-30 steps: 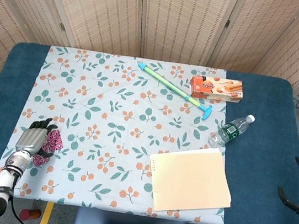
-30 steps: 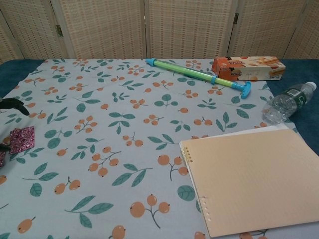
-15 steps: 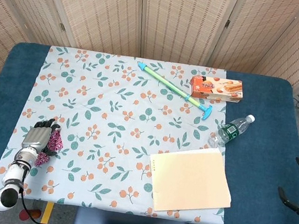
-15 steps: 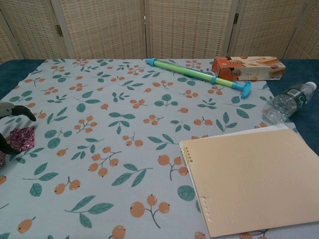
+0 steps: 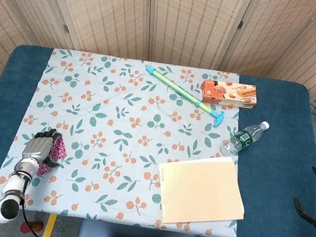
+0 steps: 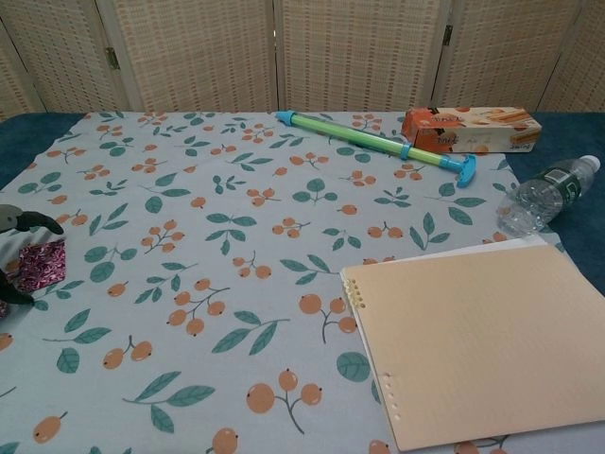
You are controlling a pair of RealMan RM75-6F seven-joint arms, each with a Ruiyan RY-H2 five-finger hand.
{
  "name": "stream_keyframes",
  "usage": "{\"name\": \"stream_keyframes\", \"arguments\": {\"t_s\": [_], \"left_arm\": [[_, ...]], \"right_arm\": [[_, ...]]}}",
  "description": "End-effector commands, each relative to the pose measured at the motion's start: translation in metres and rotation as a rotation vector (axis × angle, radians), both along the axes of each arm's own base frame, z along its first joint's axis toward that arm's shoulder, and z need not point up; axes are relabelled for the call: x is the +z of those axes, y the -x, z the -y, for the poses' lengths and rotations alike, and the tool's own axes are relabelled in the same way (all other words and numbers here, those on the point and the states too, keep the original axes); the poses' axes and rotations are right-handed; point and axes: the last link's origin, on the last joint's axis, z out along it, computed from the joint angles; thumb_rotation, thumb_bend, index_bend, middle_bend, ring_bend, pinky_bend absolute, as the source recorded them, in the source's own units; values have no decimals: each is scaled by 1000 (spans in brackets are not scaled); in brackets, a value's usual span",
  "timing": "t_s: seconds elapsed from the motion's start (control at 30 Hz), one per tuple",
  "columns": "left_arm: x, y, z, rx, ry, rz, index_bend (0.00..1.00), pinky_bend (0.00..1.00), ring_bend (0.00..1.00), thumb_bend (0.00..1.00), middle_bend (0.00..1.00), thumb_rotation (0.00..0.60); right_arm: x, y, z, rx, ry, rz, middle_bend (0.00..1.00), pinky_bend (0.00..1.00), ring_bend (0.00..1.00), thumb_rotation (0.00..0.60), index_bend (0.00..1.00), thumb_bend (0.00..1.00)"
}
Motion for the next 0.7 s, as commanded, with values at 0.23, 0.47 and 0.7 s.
{"name": "stream_keyframes", "arguments": {"t_s": [0.23, 0.47, 0.7], "left_arm": [[0, 2, -4, 18, -19, -1, 149, 0, 0, 217, 0, 600], [1, 3, -6, 34, -29, -4, 167, 0, 0, 217, 0, 600], [-1, 4, -7, 43, -18, -6, 191, 0, 0, 217, 0, 600]], "right_arm": [[0, 1, -1, -4, 2, 1, 0, 0, 0, 500, 0, 363], [1, 1, -1, -4, 1, 3, 0, 0, 0, 502, 0, 364], [1, 2, -1, -6, 1, 6, 0, 0, 0, 499, 0, 364]]}}
